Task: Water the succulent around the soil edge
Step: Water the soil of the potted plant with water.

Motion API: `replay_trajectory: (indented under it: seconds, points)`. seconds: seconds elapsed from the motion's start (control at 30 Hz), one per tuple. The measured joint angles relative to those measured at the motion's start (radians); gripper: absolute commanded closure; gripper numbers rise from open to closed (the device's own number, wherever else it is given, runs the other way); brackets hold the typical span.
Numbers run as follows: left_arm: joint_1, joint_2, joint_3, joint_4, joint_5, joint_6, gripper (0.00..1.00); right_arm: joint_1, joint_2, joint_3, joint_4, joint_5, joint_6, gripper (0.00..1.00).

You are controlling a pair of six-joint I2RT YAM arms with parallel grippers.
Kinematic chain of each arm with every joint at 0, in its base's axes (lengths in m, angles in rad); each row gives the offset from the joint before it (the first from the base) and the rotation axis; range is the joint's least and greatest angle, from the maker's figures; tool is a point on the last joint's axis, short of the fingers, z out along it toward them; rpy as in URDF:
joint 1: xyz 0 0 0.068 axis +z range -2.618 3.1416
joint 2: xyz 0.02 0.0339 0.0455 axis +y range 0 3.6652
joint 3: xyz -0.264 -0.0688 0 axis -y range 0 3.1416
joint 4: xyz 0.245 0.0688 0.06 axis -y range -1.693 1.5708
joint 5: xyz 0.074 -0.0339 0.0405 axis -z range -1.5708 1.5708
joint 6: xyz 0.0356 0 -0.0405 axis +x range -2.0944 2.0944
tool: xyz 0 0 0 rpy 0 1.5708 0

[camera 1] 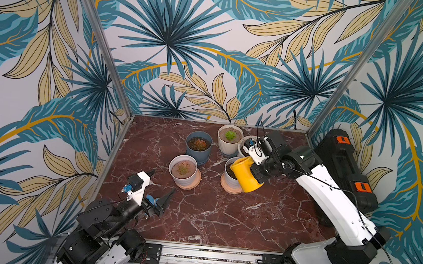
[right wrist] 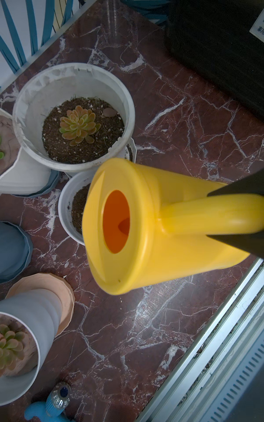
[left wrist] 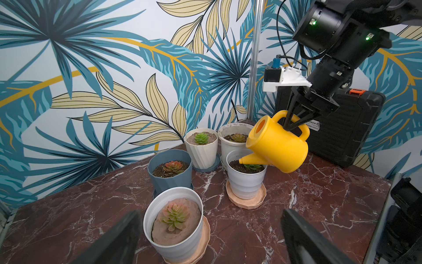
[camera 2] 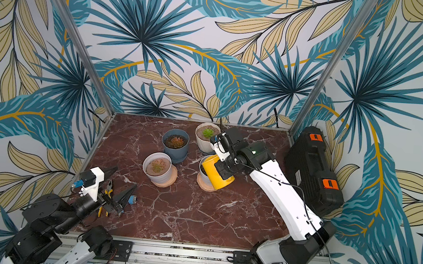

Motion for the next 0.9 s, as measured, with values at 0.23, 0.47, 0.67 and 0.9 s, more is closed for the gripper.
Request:
replay_trajectory:
  seconds: [0.23,0.47,0.67,0.9]
  points:
    - [0.0,-0.003,0.0,0.0,0.003,0.0,0.0,0.007,0.032,0.034,-0.029,0.011,0.0,1.0]
    - [0.0,-0.005,0.0,0.0,0.004,0.0,0.0,0.007,0.043,0.095,-0.043,0.037,0.0,1.0]
    - [0.0,-0.005,0.0,0.0,0.003,0.0,0.0,0.009,0.068,0.132,-0.047,0.058,0.0,1.0]
    - [0.0,-0.005,0.0,0.0,0.003,0.0,0.0,0.013,0.109,0.132,-0.049,0.076,0.0,1.0]
